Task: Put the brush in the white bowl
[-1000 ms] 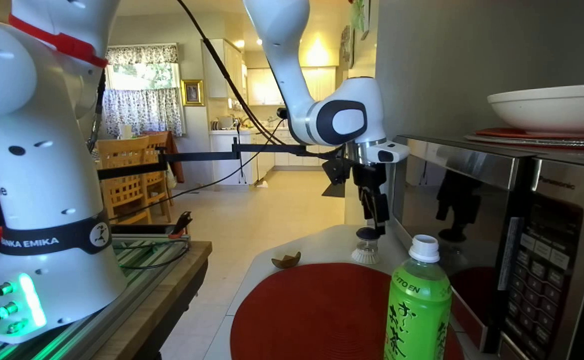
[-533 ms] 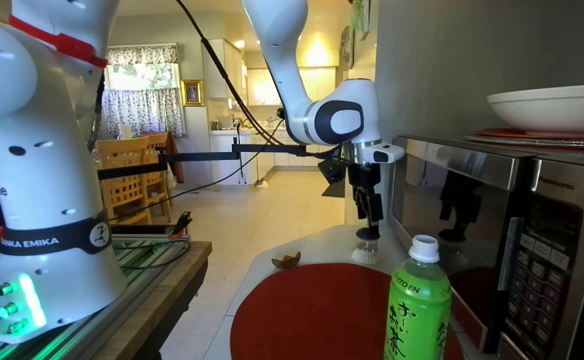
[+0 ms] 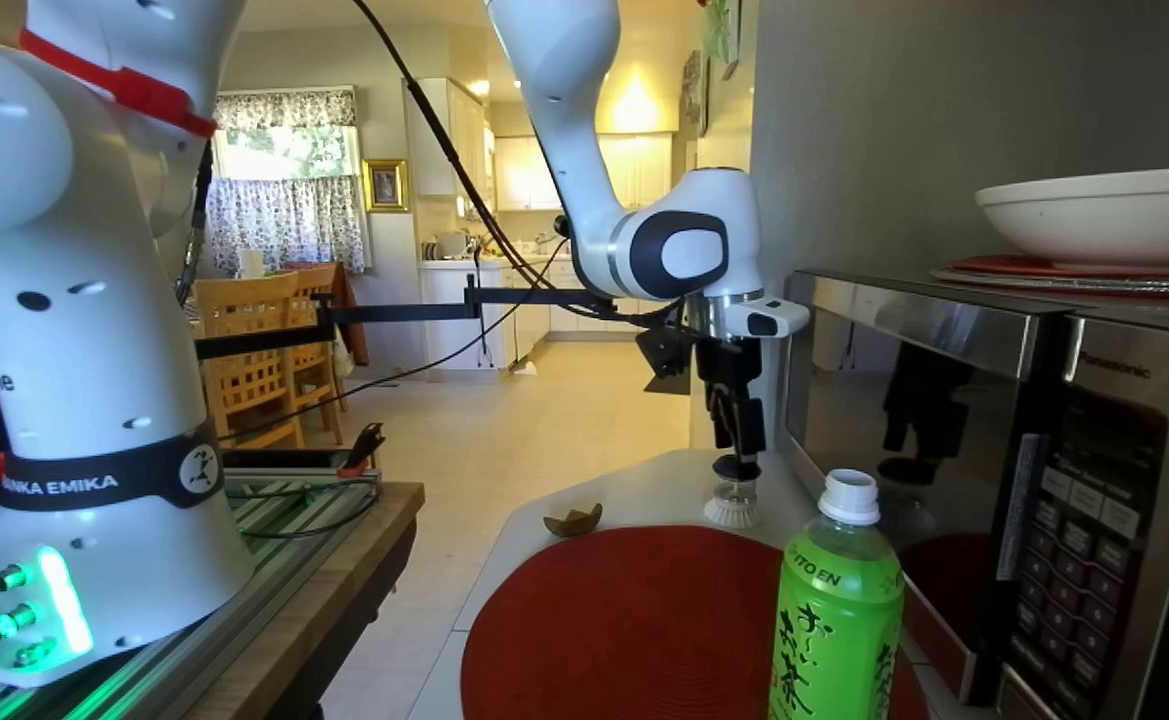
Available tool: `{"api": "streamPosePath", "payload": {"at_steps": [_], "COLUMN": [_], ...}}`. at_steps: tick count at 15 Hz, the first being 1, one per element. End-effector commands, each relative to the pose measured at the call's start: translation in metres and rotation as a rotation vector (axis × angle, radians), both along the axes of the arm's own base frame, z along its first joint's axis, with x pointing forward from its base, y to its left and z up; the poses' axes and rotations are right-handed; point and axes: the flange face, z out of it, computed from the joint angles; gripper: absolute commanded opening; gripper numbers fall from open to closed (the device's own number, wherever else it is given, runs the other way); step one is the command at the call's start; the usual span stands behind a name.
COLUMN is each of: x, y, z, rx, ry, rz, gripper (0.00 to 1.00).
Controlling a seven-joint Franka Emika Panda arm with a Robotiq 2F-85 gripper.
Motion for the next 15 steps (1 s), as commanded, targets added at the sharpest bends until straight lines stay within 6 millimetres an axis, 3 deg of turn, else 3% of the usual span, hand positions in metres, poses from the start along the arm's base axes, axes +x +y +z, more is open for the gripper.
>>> {"api": "streamPosePath", "payload": {"at_steps": [1,7,9,13,15], "x": [0.000,0.002,0.002,0.003,0.004], "y": [-0.001,-0.005,-0.005,-0.004,-0.003], "z": [-0.007,-0.017,-0.019,-0.020,-0.015], "rx": [-0.002,0.000,0.006,0.013,0.015], "ry": [-0.011,-0.034,-0.045,-0.063,-0.068], "rz": [0.007,0.003,0.003,0.006,0.004], "gripper": [1.00,1.00,0.74,0.42,0.37]}}
